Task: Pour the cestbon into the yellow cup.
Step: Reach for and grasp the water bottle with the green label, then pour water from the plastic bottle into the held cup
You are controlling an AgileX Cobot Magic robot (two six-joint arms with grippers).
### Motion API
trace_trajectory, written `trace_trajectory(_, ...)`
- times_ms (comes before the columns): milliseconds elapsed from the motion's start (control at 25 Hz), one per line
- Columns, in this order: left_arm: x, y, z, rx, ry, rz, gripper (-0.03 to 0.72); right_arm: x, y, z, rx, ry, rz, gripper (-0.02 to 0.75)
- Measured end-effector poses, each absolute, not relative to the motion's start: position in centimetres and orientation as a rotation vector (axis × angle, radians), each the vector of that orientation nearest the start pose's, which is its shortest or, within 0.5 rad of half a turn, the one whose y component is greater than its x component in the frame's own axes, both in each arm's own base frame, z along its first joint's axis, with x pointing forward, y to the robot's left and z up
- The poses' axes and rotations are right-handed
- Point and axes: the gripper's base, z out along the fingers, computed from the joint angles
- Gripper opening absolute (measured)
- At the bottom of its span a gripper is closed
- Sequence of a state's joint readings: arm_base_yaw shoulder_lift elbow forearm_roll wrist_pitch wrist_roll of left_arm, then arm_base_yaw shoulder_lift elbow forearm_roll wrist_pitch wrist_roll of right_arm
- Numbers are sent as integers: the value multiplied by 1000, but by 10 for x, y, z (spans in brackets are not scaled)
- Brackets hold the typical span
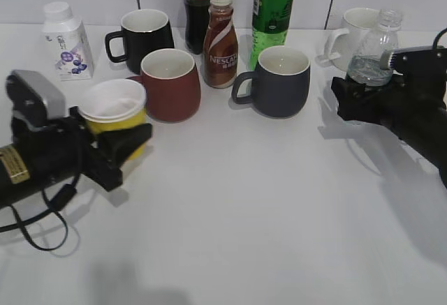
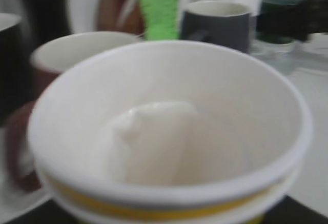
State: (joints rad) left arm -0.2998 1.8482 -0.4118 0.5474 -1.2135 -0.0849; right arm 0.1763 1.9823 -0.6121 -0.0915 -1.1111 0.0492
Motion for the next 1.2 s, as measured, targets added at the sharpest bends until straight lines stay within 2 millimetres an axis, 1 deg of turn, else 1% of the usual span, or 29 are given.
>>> trace_trajectory(120,241,-136,132,775,1581,-612,379,332,66,118,-202,1725,203,569)
trace_trajectory(240,242,-153,138,817,1531,-650,379,334,67,118,-201,1722,202,462)
trace_trajectory(480,248,-183,145,878,1525,-691,379,331,70,119,-255,1721,217,460)
trace_trajectory(560,250,-191,146,895,1521,-703,379,325,70,122,-296,1728,214,460)
trace_trajectory(640,252,-199,144,912,1529,-730,379,316,71,127,-371,1728,190,460)
trace_trajectory(760,254,-212,137,956,1537,-772,379,306,75,144,-525,1671,146,460)
trace_trajectory(840,255,-220,134,971,1548,-794,379,302,77,159,-609,1616,112,460)
trace_trajectory(960,258,-232,134,1000,1558,-790,379,299,79,174,-717,1534,45,460)
trace_trajectory(1080,259,-243,136,1032,1552,-784,379,297,81,181,-801,1474,-23,460)
trace_trajectory(1200,262,-248,140,1040,1535,-783,379,298,83,183,-885,1420,-76,460)
